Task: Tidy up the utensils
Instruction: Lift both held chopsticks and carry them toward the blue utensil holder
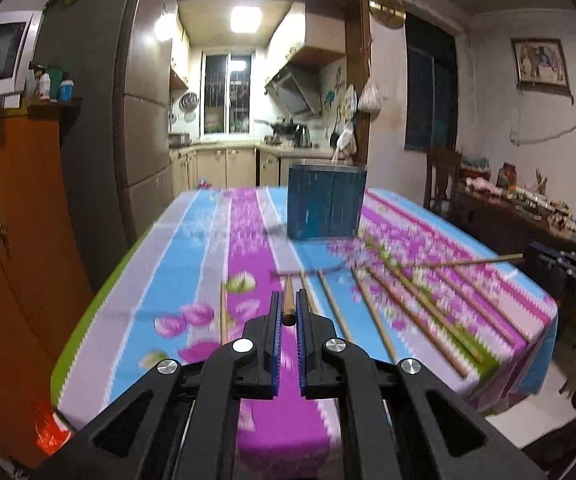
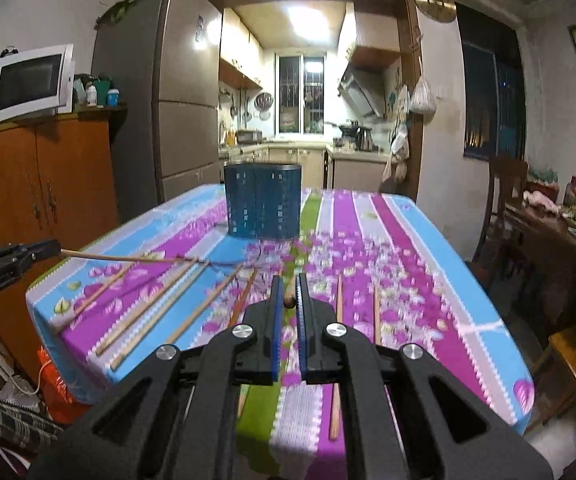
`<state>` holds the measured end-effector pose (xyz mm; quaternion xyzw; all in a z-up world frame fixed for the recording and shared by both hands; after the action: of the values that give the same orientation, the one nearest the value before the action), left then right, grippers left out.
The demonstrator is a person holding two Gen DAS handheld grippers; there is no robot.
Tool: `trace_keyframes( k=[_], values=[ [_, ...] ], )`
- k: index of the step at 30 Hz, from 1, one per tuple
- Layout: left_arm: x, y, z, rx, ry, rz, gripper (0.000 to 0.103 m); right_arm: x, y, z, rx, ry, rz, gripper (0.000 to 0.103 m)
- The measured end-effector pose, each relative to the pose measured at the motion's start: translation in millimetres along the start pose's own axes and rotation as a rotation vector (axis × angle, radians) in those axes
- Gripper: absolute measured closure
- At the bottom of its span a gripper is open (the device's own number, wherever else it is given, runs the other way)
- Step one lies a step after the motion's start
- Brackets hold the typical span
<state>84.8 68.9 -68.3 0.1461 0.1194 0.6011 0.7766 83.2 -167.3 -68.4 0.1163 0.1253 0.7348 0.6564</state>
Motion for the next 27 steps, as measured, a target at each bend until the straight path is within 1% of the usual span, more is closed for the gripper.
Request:
trace_keyframes(
  k=[3,6,15,22,27],
  values=[
    [4.2,-1.6,22.1,-0.032,0.014,-0.013,0.095,-0.6,-1.3,13.9,-0.026,0.007,0.005,0.098],
    [7.4,-6.7,41.8,-0.052,0.011,-0.018,0.095,-1.4,-8.1,28.5,-0.03,0.023,0.014,0.098],
    [16.1,-39.3,92.3,-0.059,0.005,-0.059,0.095,-15.7,-41.3,72.8,-0.008,0.021,0.044,0.098],
    [15.6,-57.3,130.7,-0.096,-0.034,-0.082,0.095,-17.6,-54.7,104.7,-0.034,0.051,0.061,0.098],
    [11.8,-71.6,147.0,-0.097,-0.043,-0.105,0.095,-19.4,-65.6,122.1,-0.046,0.062,0.073,0.098]
  ],
)
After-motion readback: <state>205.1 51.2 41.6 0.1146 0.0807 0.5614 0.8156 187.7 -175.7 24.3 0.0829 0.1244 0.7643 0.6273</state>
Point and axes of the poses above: each gripper's, at about its wrist camera, not at the fingertips, and y roughly against the way its jaws point, x to its left, z to its top, the point moved 8 cm from there along -y, roughly the way its jaws point, and after that the axes turned 1 degree about z, right-handed, at the moved point
